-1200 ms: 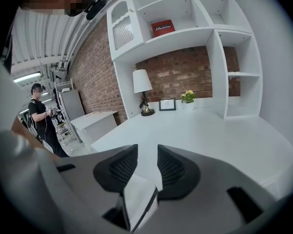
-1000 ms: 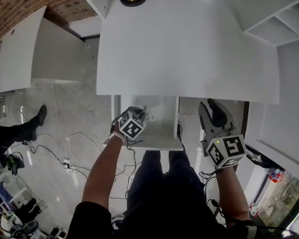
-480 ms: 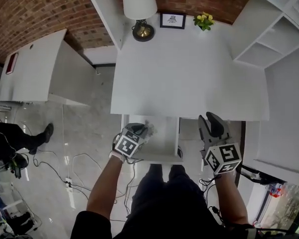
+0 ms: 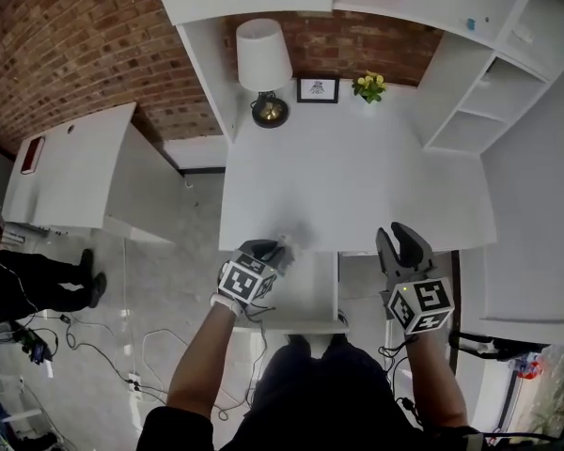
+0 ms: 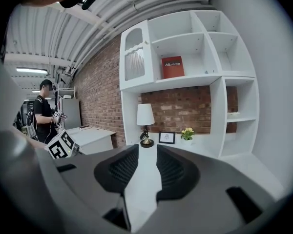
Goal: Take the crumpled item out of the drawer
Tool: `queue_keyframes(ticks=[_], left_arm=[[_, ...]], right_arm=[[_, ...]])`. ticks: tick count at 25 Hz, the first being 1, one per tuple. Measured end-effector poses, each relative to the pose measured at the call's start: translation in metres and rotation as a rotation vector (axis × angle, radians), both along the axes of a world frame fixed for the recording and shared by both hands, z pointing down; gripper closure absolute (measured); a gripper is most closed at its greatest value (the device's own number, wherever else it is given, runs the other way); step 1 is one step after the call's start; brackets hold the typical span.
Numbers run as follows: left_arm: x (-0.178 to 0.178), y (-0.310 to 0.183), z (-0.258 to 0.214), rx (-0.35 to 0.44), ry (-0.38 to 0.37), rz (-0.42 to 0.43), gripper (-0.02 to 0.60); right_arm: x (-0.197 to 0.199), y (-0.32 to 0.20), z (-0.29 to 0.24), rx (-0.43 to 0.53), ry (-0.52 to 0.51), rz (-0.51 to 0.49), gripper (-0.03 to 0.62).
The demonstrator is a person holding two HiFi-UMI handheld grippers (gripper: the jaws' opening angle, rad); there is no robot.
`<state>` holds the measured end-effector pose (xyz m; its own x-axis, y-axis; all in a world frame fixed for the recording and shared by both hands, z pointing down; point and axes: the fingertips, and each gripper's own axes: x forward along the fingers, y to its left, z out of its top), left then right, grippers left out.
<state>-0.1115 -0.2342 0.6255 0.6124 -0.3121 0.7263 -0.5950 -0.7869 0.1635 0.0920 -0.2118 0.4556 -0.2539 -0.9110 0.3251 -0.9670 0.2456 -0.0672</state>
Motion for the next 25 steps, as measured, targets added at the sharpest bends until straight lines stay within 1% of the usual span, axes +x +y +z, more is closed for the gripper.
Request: queue_keyframes(ticks=[2, 6, 9, 14, 18, 20, 23, 25], left_arm=[[0.005, -0.007, -0.001, 0.004, 0.004, 0.006, 0.534], [0.015, -0.019, 0.005, 0.001, -0.015, 0.019, 0.534], [0.024, -0.030, 0.010, -0.008, -0.023, -0.001, 0.534], [0.045, -0.057, 0.015, 0.008, -0.044, -0.056, 0.534], [0.062, -0.085, 0.026, 0.020, -0.119, -0.097, 0.534], [0.069, -0.096, 0.040, 0.007, -0.133, -0.129, 0.534], [0.072, -0.119, 0.045, 0.042, -0.185, -0.174, 0.534], [0.077, -0.128, 0.051, 0.042, -0.193, -0.197, 0.532]], right_arm=[[0.005, -0.001, -0.001, 0.004, 0.000, 0.022, 0.482], [0.013, -0.004, 0.002, -0.001, -0.010, 0.039, 0.482], [0.022, -0.010, 0.013, -0.015, -0.022, 0.033, 0.482], [0.044, -0.031, 0.026, -0.035, -0.037, -0.007, 0.482], [0.071, -0.051, 0.025, -0.029, -0.046, -0.026, 0.485], [0.080, -0.058, 0.026, -0.032, -0.051, -0.034, 0.485], [0.091, -0.066, 0.030, -0.038, -0.053, -0.048, 0.485], [0.099, -0.070, 0.033, -0.043, -0.052, -0.053, 0.485]])
